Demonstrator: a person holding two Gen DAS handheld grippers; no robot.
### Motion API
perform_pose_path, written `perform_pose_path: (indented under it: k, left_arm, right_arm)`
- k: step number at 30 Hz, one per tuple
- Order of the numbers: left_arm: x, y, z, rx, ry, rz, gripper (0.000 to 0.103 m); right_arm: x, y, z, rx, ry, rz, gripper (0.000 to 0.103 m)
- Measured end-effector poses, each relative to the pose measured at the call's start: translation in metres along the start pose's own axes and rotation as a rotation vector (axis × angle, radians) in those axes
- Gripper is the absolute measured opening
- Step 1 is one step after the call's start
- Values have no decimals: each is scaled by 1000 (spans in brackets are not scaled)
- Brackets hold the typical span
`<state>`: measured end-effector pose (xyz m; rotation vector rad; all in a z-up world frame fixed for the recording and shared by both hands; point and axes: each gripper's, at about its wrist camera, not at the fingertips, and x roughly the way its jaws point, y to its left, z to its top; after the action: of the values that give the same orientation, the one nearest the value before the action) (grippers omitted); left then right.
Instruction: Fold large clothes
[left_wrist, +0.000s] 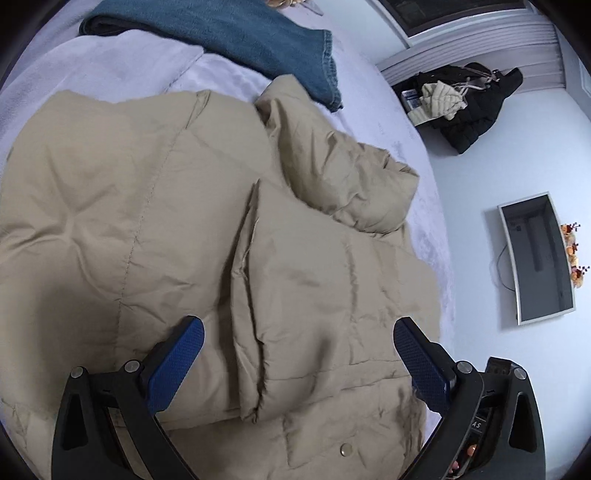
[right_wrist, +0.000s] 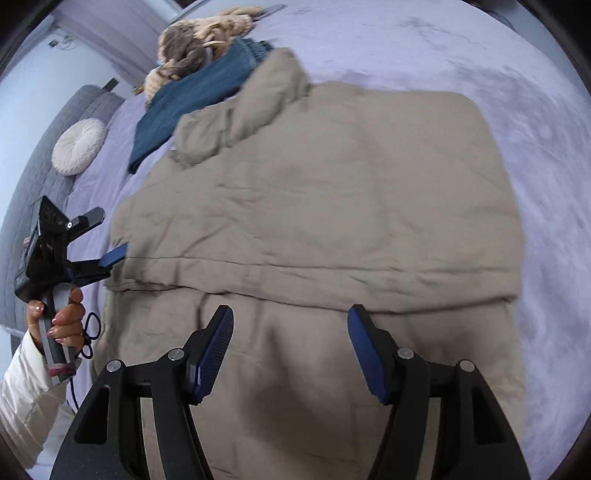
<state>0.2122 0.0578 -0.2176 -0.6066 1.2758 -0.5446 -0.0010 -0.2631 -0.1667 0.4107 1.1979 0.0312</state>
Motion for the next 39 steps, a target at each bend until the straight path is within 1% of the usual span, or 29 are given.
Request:
perform_pose_path:
  k: [1,2,3,4,5,6,7,9,11,13,14,17,19,21,22,23,24,25,27,28,29,30,31,33,34,35,36,38,39]
  left_arm:
    - [5,-2,0,0,1,12,99]
    - [9,-6,0,6,-1,16,86]
    - [13,-10,1,14,4,8,75]
    - [18,-15,2,28,16,-6,44]
    - [22,-22,3,49,28,-3,9]
    - [24,-30,2,80,30,12,8]
    - [20,-38,1,116,4,41,8]
    - [8,-50,-1,167,-43,71,8]
    - [-3,-46,-3,176,-72,99,8]
    - [-2,-34,-4,172,-56,137,8]
    - [3,-28,-5,169,-39,154,8]
    - [19,-14,-10,199,-17,230,10]
    - [18,-7,-12,172,-26,242,11]
    - [10,-7,-13,159,-57,284,18]
    - [4,-8,-13,167,-77,319,30]
    - [-2,-8,-13,177,-98,353,48]
    - [-10,-10,-13,190,-130,402,57]
    - [-18,-10,-13,200,-164,438,61]
    - [-31,-8,-10,211,-196,467,61]
    - [-37,-6,-8,206,-205,476,61]
    - [-43,-5,-8,204,-213,479,59]
    - [-49,-5,-8,209,-224,483,53]
    - [-55,-6,-10,221,-224,474,38]
    - [-59,-13,-12,243,-216,445,35]
    - [-60,-20,-13,261,-216,419,35]
    - [-58,-28,-15,282,-208,399,35]
    - [-51,-37,-15,304,-198,384,35]
    - [-34,-53,-13,348,-177,378,35]
    - [-25,-56,-14,365,-168,405,35]
  right_arm:
    - [-3,-17,-4,40,0,-11,56]
    - [-5,-28,-8,62,-2,-17,42]
    - [-6,-40,-11,80,-3,-35,36]
    - [-7,-47,-11,88,-7,-52,24]
    - [-7,-54,-11,95,-16,-66,17]
    - [-7,-58,-10,99,-26,-82,14]
    - [-6,-63,-7,102,-36,-104,10]
    - [-7,-66,3,86,-72,-151,9]
    - [-13,-60,16,35,-124,-222,9]
    - [-19,-59,26,4,-164,-264,9]
    - [-17,-59,30,5,-167,-266,5]
    - [4,-68,33,11,-112,-278,5]
    - [21,-74,32,24,-80,-275,4]
    - [22,-77,32,45,-78,-264,4]
    - [18,-77,32,51,-79,-261,4]
    - [14,-76,32,53,-75,-255,6]
    - [8,-76,31,57,-64,-240,9]
    - [2,-76,29,61,-55,-225,10]
    - [-11,-75,22,66,-39,-216,17]
    - [-19,-75,17,74,-38,-215,29]
    - [-27,-76,12,83,-45,-216,47]
    - [-38,-77,6,99,-63,-223,53]
    - [-45,-78,0,113,-87,-236,54]
    - [-63,-84,-7,149,-143,-265,54]
    - [-69,-89,-6,169,-167,-264,44]
    - [-75,-92,-3,188,-192,-247,28]
    - [-76,-94,4,200,-205,-228,20]
    - [-73,-94,22,198,-217,-186,17]
    - [-69,-90,31,186,-221,-165,17]
